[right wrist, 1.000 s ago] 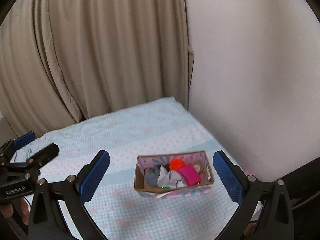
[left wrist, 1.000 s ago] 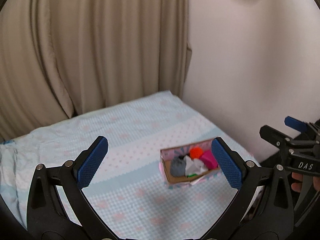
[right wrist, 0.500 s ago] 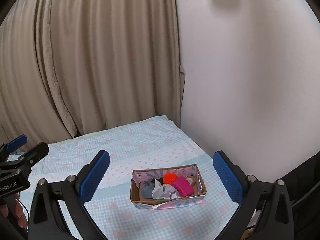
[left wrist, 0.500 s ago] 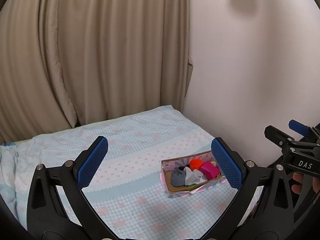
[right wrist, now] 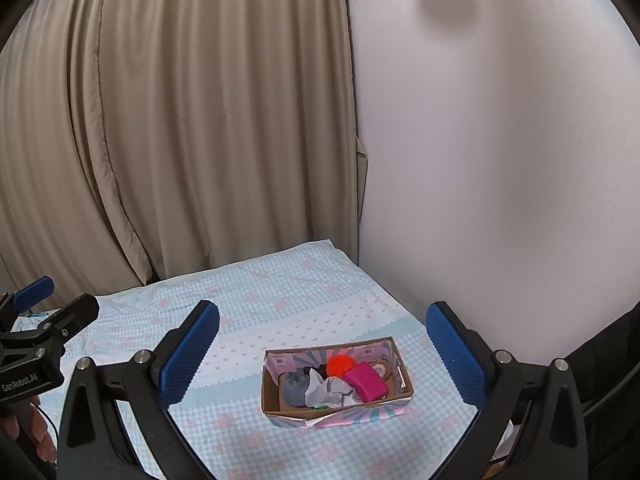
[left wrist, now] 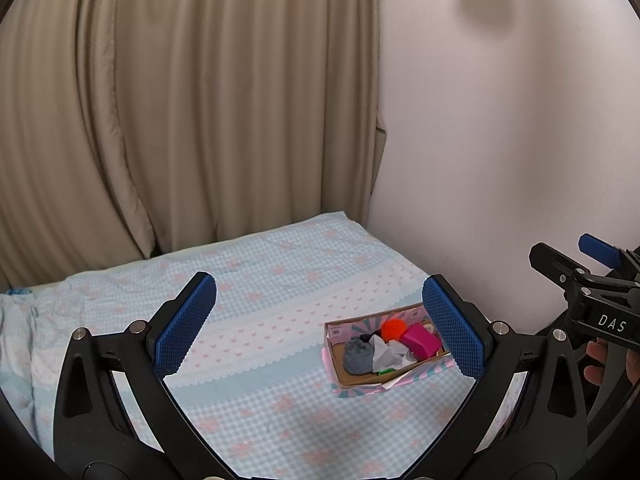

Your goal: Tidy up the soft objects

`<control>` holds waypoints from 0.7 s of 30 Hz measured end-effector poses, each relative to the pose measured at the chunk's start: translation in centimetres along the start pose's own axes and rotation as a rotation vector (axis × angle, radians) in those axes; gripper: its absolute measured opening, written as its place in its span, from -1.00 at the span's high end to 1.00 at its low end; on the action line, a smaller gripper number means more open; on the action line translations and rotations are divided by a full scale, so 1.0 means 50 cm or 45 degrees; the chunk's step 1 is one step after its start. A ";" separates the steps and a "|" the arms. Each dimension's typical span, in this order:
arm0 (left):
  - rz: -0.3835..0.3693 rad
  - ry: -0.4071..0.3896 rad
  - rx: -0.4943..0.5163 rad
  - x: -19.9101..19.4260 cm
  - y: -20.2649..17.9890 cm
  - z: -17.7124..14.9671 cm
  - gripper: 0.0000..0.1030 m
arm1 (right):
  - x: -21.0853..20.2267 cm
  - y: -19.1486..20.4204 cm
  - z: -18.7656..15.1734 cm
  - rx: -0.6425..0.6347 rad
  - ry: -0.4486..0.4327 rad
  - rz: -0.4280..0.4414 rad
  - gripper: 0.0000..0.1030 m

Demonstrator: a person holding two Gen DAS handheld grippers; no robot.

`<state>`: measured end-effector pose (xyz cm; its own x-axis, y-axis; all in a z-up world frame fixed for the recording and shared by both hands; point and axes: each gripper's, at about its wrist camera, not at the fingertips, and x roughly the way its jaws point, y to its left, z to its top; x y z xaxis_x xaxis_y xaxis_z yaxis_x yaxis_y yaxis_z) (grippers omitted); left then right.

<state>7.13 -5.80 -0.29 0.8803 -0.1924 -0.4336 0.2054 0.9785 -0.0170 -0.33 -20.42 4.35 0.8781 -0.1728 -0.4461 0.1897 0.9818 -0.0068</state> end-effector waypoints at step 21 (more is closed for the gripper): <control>0.005 0.014 -0.035 -0.004 0.010 0.005 -1.00 | 0.001 -0.002 0.007 -0.009 0.001 0.005 -1.00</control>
<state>7.16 -5.31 0.01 0.8762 -0.1877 -0.4439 0.1901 0.9810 -0.0396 -0.15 -20.55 4.62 0.8784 -0.1687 -0.4472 0.1830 0.9831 -0.0114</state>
